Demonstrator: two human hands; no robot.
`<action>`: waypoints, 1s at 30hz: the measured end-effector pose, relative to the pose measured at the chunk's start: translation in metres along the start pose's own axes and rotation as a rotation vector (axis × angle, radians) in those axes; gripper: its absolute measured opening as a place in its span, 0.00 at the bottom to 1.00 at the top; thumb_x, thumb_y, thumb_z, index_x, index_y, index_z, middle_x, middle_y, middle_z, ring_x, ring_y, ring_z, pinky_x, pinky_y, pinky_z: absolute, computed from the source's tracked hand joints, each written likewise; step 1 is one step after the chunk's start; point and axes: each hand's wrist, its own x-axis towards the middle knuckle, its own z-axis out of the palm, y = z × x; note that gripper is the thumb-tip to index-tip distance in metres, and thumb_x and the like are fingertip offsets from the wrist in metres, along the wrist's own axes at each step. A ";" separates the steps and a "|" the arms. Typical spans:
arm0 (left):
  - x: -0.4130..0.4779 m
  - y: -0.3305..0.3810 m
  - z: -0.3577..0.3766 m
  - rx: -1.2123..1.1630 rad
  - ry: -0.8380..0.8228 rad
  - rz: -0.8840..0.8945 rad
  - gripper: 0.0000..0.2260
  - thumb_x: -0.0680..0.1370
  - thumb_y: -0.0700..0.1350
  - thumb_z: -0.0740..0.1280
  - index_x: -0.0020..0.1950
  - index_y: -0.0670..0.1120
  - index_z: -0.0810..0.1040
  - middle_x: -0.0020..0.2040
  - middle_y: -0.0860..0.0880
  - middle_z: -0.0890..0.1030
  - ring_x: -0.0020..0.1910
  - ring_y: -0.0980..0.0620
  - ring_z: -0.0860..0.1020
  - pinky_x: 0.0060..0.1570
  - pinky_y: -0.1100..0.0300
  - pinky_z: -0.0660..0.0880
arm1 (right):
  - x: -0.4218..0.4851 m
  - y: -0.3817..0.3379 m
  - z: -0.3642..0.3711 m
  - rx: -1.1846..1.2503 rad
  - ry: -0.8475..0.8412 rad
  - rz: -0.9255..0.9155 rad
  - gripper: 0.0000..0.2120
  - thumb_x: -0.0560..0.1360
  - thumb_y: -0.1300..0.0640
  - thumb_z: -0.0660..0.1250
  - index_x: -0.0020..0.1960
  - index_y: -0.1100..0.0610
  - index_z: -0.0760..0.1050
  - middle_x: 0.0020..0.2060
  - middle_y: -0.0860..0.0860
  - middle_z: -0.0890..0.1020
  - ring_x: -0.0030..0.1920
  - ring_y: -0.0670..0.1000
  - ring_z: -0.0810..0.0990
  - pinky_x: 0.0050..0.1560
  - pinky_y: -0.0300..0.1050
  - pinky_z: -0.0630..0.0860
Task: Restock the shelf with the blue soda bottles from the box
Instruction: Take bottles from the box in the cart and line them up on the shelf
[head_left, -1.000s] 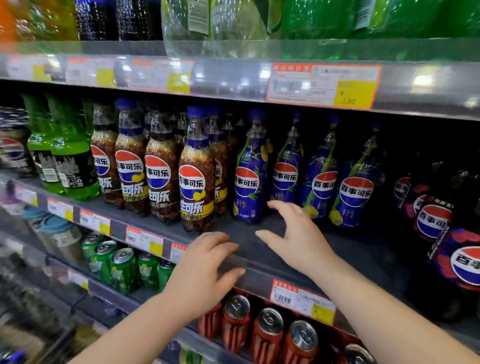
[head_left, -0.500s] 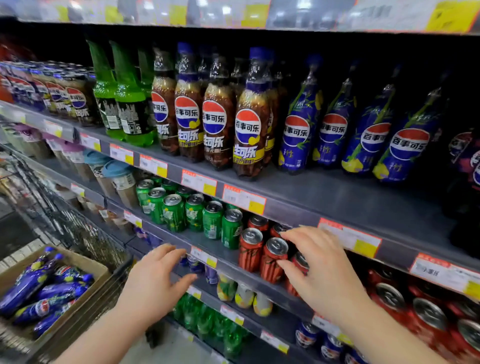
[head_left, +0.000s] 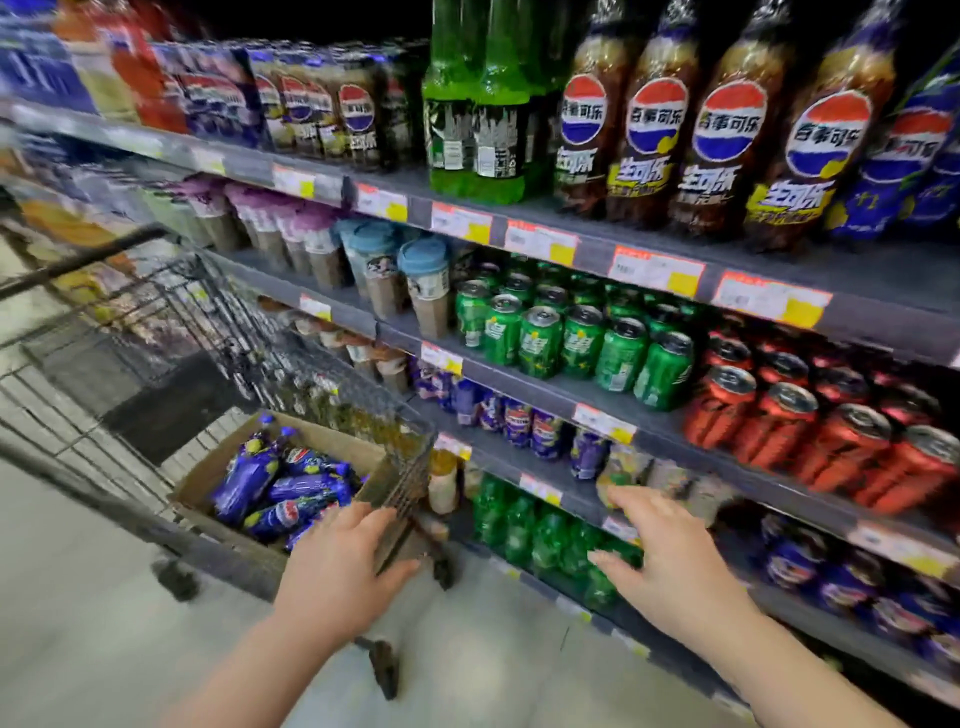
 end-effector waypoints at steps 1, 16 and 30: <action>-0.002 -0.010 0.001 -0.016 0.001 0.006 0.28 0.62 0.65 0.57 0.46 0.47 0.84 0.38 0.47 0.83 0.34 0.45 0.83 0.29 0.55 0.79 | 0.001 -0.011 0.008 0.002 -0.010 -0.001 0.29 0.69 0.46 0.69 0.68 0.52 0.69 0.65 0.51 0.74 0.66 0.55 0.72 0.66 0.50 0.68; 0.066 -0.166 0.012 -0.210 -0.027 -0.154 0.32 0.65 0.63 0.57 0.64 0.49 0.74 0.61 0.50 0.76 0.56 0.47 0.77 0.57 0.53 0.72 | 0.133 -0.116 0.098 -0.057 -0.255 -0.033 0.30 0.73 0.44 0.64 0.72 0.47 0.58 0.72 0.46 0.64 0.73 0.51 0.62 0.71 0.45 0.58; 0.208 -0.259 0.023 -0.131 -0.220 -0.123 0.38 0.62 0.68 0.51 0.65 0.51 0.73 0.61 0.50 0.76 0.61 0.47 0.75 0.58 0.51 0.71 | 0.273 -0.198 0.158 0.011 -0.355 0.011 0.30 0.73 0.44 0.63 0.73 0.47 0.58 0.71 0.47 0.65 0.71 0.52 0.64 0.71 0.49 0.60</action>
